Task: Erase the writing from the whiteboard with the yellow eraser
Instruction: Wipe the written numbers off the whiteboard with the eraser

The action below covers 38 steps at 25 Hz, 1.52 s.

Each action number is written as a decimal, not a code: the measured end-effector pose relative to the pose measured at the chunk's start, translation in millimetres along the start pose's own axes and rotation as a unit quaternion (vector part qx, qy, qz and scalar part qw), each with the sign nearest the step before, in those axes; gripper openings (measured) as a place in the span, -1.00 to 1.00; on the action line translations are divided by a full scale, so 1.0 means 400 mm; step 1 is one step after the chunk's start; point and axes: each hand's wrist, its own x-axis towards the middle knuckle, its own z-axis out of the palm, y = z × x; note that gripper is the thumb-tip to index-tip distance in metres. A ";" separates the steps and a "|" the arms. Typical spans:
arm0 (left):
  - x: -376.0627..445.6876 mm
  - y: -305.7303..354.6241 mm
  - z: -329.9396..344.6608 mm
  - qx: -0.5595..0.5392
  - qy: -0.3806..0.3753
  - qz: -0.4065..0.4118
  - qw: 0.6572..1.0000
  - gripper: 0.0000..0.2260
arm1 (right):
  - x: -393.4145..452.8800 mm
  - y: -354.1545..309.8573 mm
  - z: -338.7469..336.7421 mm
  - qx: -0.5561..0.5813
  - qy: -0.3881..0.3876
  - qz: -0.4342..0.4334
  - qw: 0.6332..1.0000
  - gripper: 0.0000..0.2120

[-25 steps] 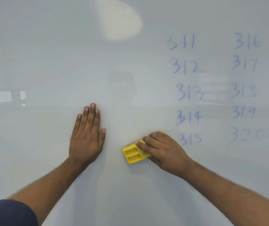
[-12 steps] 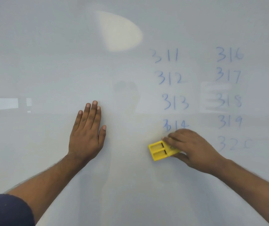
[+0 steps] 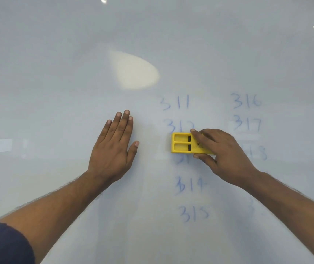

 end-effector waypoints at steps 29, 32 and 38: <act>0.169 0.003 0.077 0.005 0.044 -0.011 0.999 -0.39 | 0.365 0.055 0.010 -0.019 0.119 0.040 0.992 -0.44; 0.156 0.010 0.079 0.004 0.040 -0.019 0.999 -0.40 | 0.315 0.037 0.031 -0.019 0.104 -0.034 0.994 -0.46; 0.096 0.061 0.086 0.006 0.020 -0.011 1.000 -0.43 | 0.178 0.122 -0.002 -0.039 0.049 -0.087 0.994 -0.47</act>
